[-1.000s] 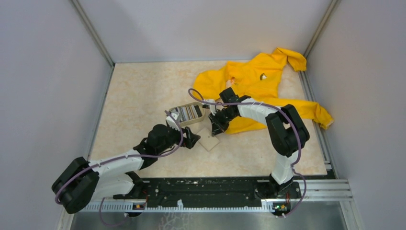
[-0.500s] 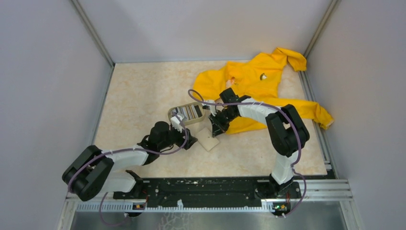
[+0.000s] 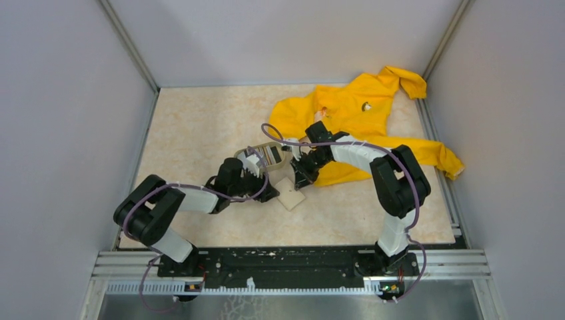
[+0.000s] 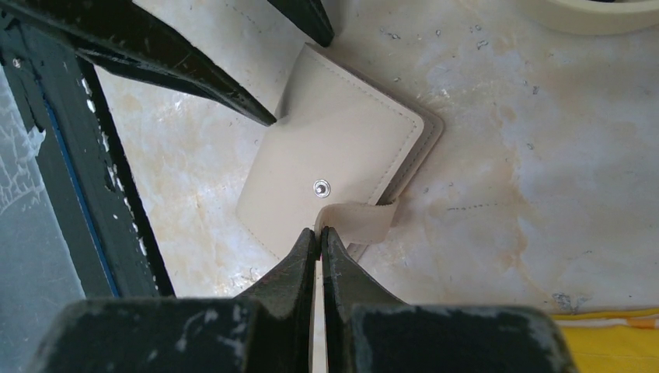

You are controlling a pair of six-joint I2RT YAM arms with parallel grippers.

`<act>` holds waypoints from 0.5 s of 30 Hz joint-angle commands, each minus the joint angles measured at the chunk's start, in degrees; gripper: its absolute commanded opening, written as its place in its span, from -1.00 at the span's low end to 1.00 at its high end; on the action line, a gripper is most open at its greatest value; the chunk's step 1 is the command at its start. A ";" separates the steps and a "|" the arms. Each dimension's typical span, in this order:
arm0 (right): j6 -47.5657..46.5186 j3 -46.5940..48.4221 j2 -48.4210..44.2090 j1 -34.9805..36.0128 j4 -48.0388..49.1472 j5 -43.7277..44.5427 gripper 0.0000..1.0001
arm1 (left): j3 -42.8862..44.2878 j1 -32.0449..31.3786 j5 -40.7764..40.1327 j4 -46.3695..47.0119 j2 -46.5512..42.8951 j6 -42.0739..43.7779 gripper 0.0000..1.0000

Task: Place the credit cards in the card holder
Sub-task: Close the card holder at the center of the board.

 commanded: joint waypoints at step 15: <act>-5.30 2.74 -2.72 0.24 -1.98 2.54 -0.97 | -6.32 -9.53 -10.94 5.81 1.12 -27.00 -0.72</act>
